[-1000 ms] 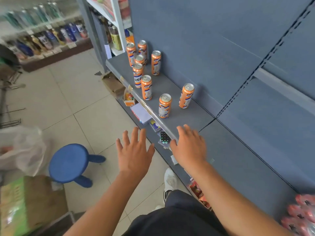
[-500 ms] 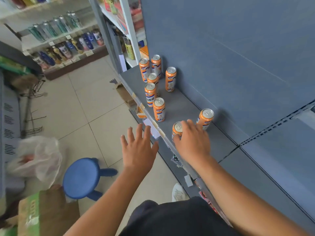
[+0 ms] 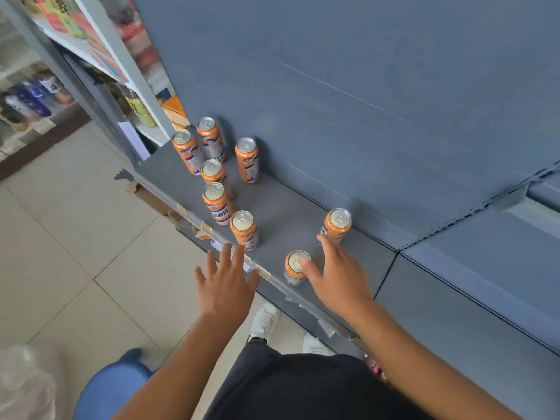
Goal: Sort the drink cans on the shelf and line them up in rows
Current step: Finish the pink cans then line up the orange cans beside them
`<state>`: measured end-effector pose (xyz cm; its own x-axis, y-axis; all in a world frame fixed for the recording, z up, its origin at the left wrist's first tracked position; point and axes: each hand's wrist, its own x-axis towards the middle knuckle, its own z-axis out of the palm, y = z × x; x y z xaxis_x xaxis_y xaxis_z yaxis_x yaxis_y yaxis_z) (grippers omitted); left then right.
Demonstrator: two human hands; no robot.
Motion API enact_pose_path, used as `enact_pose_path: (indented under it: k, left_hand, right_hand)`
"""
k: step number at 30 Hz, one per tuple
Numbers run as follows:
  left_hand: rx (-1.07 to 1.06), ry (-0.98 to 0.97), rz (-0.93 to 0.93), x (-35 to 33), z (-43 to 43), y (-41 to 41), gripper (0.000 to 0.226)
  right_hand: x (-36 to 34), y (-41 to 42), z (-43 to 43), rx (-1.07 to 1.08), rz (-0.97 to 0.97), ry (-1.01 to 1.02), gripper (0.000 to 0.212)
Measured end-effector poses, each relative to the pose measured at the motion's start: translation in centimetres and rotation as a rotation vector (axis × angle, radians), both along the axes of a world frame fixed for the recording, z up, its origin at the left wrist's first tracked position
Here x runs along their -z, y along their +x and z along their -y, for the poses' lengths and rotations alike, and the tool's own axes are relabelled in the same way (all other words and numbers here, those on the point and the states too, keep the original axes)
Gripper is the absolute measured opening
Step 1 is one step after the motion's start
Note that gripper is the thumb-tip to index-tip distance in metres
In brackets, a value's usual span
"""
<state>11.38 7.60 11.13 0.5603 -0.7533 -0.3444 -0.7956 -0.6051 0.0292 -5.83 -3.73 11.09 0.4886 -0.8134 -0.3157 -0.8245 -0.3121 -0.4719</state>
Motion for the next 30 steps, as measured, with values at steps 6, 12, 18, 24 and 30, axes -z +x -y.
enact_pose_path:
  k: [6,12,18,24,30]
  left_hand:
    - [0.006,-0.028,-0.166,3.6,1.4,7.0,0.056]
    - [-0.188,-0.127,-0.506,6.4,3.4,10.6,0.071]
    - [-0.269,-0.184,-0.712,10.0,4.9,11.2,0.071]
    - [-0.344,-0.278,-0.851,12.2,6.8,11.4,0.072]
    - [-0.281,-0.296,-0.861,13.0,8.6,11.7,0.068]
  right_hand:
    - [1.7,1.2,-2.1,0.366,0.307,0.369,0.08]
    - [4.6,2.3,-4.2,0.55,0.238,0.51,0.091]
    - [8.0,4.3,-3.7,0.723,0.23,0.538,0.076]
    - [10.4,5.3,-2.7,0.733,0.274,0.506,0.067]
    - [11.3,5.3,-2.2,0.754,0.326,0.543,0.066]
